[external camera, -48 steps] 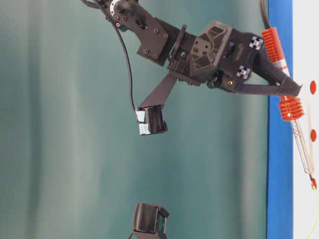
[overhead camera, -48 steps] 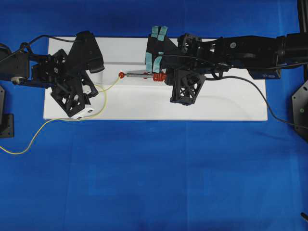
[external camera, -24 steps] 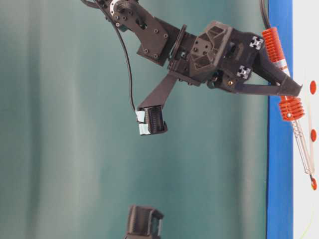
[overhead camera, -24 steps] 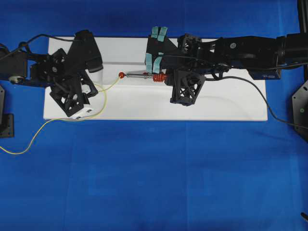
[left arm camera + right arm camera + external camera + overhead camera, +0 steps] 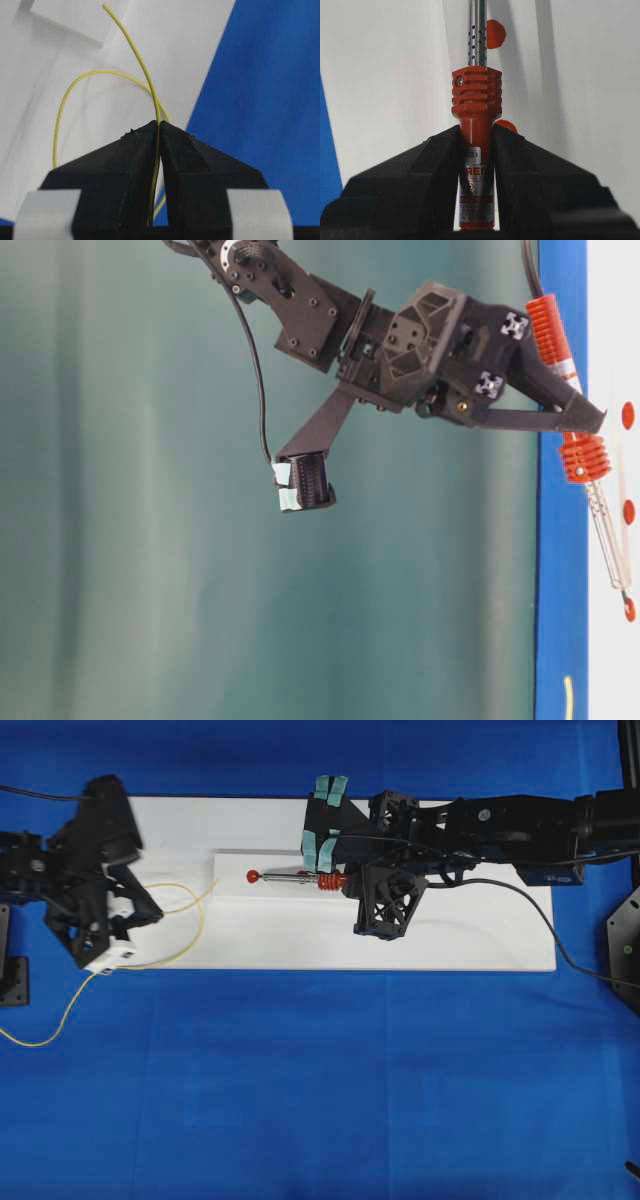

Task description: Touch the tip of the soldering iron to the tip of the solder at the mark.

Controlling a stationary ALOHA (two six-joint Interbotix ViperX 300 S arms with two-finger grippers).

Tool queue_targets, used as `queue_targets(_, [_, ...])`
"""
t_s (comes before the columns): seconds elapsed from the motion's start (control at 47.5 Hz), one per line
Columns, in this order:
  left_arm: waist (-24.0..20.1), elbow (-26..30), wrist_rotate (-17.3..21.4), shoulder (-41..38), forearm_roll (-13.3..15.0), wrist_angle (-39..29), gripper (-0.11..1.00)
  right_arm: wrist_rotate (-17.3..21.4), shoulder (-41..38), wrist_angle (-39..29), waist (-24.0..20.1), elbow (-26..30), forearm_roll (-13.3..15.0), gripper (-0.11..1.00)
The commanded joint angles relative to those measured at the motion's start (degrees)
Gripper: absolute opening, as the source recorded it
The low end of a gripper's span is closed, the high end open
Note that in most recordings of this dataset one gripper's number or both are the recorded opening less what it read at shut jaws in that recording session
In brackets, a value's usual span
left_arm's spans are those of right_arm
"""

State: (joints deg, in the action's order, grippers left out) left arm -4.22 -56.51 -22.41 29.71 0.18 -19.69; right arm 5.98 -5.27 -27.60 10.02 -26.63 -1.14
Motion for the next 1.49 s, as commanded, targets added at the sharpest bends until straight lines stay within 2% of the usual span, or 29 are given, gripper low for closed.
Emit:
queue_targets(0.0, [0.1, -0.4, -1.1, 2.2, 0.0, 0.6, 0.02, 0.1, 0.7, 0.3, 0.0, 1.3, 0.1, 0.07])
queue_targets(0.231, [0.1, -1.0, -1.5, 3.1, 0.0, 0.6, 0.02, 0.1, 1.3, 0.4, 0.0, 1.1, 0.6, 0.06])
queue_targets(0.379, [0.2, -1.1, -1.5, 3.2, -0.1, 0.5, 0.02, 0.3, 5.4, 0.5, 0.0, -0.9, 1.4, 0.07])
queue_targets(0.779, [0.2, -2.3, -1.7, 5.2, -0.1, 0.4, 0.02, 1.8, 19.8, 1.1, 0.1, -12.0, 1.7, 0.07])
queue_targets(0.926, [0.2, -2.2, -1.6, 5.2, -0.1, 0.7, 0.02, 3.4, 21.4, 1.1, 0.1, -13.7, 1.7, 0.07])
queue_targets(1.094, [0.2, -1.8, -1.7, 4.3, -0.1, 1.6, 0.02, 3.5, 21.3, 1.2, 0.1, -13.5, 1.8, 0.07])
queue_targets(1.305, [0.2, 1.2, -1.7, -0.4, -0.1, 5.2, 0.02, 3.5, 21.3, 1.2, 0.1, -13.5, 2.2, 0.07])
queue_targets(1.473, [0.3, 7.0, -1.3, -7.8, -0.1, 5.2, 0.02, 3.5, 21.3, 1.2, 0.1, -13.6, 2.3, 0.06])
